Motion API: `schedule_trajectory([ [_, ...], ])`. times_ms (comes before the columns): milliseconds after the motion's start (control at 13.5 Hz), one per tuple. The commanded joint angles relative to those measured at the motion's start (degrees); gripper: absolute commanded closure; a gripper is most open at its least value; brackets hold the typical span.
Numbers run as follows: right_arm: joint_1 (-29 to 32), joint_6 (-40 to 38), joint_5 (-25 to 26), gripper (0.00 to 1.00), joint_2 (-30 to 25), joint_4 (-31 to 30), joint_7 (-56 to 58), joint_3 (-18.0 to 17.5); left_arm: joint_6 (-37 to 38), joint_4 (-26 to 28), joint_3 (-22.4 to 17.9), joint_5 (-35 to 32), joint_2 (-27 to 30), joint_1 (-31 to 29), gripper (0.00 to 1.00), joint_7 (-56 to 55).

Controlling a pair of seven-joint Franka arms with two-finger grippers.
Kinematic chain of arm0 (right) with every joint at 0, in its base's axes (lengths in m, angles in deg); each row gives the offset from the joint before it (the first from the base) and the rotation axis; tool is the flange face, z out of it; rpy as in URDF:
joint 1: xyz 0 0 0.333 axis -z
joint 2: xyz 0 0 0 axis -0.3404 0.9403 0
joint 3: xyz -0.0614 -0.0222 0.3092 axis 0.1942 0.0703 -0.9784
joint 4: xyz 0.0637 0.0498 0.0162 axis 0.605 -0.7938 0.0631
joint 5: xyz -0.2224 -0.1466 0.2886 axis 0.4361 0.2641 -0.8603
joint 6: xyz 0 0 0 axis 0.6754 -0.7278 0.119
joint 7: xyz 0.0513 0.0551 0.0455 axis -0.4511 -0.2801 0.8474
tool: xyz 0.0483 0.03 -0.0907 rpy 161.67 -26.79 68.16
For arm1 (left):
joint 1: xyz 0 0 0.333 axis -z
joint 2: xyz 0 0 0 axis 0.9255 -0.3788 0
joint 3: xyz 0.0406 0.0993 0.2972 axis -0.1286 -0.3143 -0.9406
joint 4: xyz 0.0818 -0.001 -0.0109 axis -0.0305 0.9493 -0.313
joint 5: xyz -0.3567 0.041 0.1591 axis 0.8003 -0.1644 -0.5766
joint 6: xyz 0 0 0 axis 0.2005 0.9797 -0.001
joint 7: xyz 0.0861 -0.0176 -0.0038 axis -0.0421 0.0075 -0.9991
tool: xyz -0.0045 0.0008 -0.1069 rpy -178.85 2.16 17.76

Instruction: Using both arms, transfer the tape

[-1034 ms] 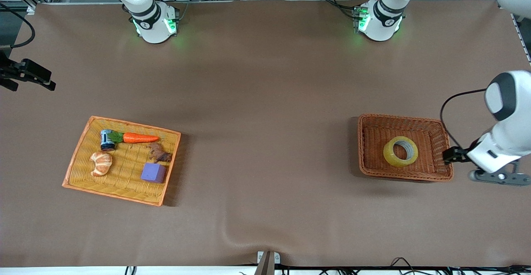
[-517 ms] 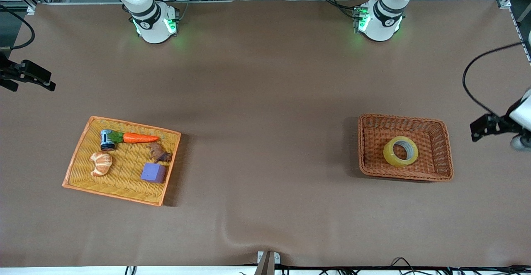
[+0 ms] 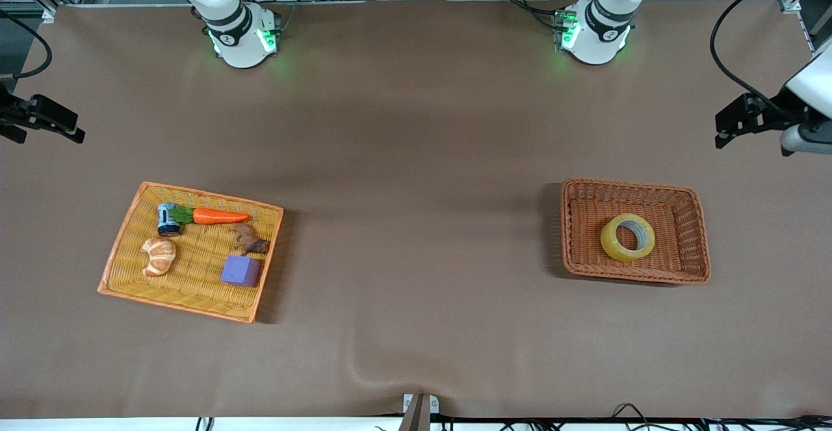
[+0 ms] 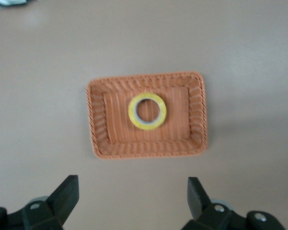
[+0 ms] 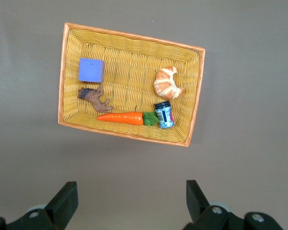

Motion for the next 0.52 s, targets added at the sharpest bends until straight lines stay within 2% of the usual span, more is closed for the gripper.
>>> schedule_trajectory([
  [0, 0.6, -0.3, -0.9, 0.00, 0.1, 0.3, 0.9, -0.3, -0.8, 6.4, -4.4, 2.1, 5.2, 3.2, 0.00, -0.5],
  [222, 1.0, -0.3, -0.9, 0.00, 0.1, 0.2, 1.0, -0.3, 0.6, 5.9, -4.5, 2.0, 5.1, 4.4, 0.00, -7.2],
  [443, 0.4, -0.4, -0.9, 0.00, 0.1, 0.2, 0.7, -0.3, 0.9, 5.8, -4.0, 1.7, 4.7, 4.6, 0.00, -6.6],
])
